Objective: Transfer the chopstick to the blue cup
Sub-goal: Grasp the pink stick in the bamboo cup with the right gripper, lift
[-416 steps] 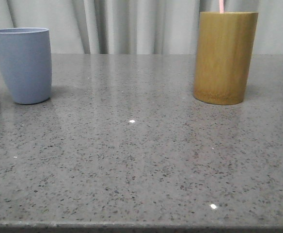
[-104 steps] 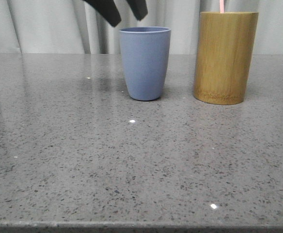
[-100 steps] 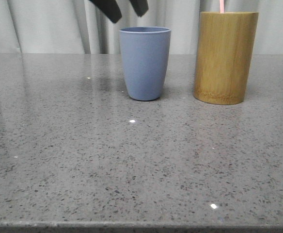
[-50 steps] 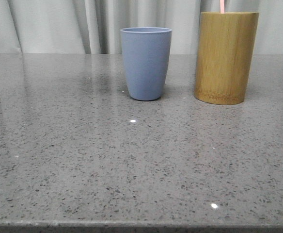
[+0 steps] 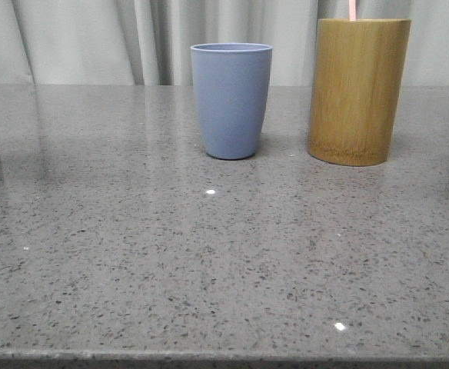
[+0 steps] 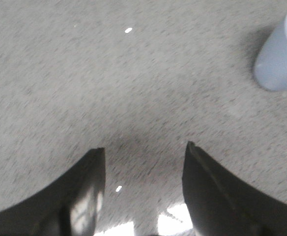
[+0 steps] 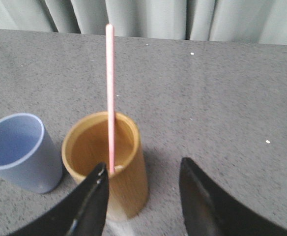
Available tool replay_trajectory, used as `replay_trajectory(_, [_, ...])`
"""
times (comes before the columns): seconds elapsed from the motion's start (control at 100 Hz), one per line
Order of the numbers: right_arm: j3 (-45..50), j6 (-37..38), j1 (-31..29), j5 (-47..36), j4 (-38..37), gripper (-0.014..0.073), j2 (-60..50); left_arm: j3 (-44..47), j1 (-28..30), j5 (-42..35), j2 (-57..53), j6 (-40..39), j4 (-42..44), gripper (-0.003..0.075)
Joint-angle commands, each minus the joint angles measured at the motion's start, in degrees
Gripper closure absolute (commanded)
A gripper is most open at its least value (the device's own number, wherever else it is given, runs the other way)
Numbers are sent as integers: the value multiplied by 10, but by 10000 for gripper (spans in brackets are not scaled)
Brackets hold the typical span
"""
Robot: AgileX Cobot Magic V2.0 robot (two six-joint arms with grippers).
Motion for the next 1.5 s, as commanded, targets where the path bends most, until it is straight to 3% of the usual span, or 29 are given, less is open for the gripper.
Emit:
replay_trajectory(0.0, [-50, -5, 3, -40, 14, 235, 30, 45, 15, -61, -67, -6, 0, 372])
replay_trajectory(0.15, [-105, -5, 7, -41, 24, 235, 91, 137, 25, -88, -154, -11, 0, 372])
replay_trajectory(0.36, [-157, -5, 9, -58, 46, 235, 159, 193, 25, -89, -235, -21, -1, 372])
replay_trajectory(0.73, [-222, -5, 35, -58, 47, 235, 254, 195, 25, -84, -278, -27, -1, 372])
replay_trajectory(1.24, [-226, -5, 33, -119, 44, 238, 304, 195, 25, -83, -278, -27, -1, 372])
replay_trajectory(1.31, [-226, -5, 33, -125, 44, 267, 308, 195, 25, -83, -278, -27, -1, 372])
replay_trajectory(1.49, [-226, -5, 33, -132, 44, 438, 310, 195, 25, -83, -278, -27, -1, 372])
